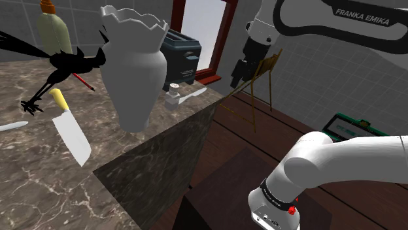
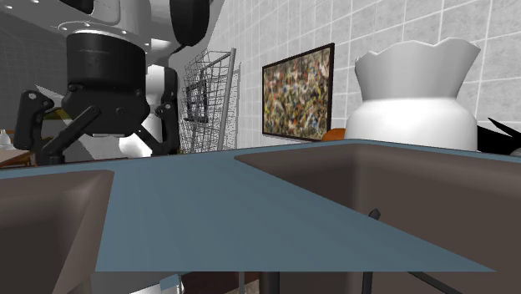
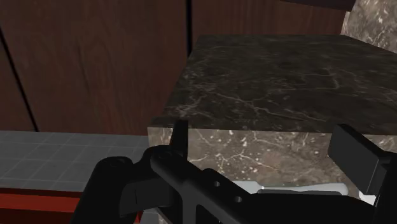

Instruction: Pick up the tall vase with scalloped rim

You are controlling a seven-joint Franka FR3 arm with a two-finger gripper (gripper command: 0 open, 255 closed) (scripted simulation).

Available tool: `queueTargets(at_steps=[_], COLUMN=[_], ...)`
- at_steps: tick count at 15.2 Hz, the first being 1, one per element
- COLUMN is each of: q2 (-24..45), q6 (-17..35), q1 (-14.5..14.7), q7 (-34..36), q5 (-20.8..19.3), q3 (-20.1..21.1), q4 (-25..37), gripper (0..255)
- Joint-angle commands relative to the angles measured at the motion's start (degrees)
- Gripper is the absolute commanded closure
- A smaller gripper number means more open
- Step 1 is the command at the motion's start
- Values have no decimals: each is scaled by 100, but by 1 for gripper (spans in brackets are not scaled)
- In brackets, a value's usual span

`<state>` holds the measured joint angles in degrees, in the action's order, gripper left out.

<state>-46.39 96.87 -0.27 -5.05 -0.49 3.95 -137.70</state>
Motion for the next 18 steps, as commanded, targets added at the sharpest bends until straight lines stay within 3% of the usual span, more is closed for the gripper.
queueTargets(at_steps=[1,18], q2=[0,2308], q6=[0,-981], q1=[0,490], q7=[0,1704], q5=[0,1534], q3=[0,964], q4=[0,3172], gripper=[0,0])
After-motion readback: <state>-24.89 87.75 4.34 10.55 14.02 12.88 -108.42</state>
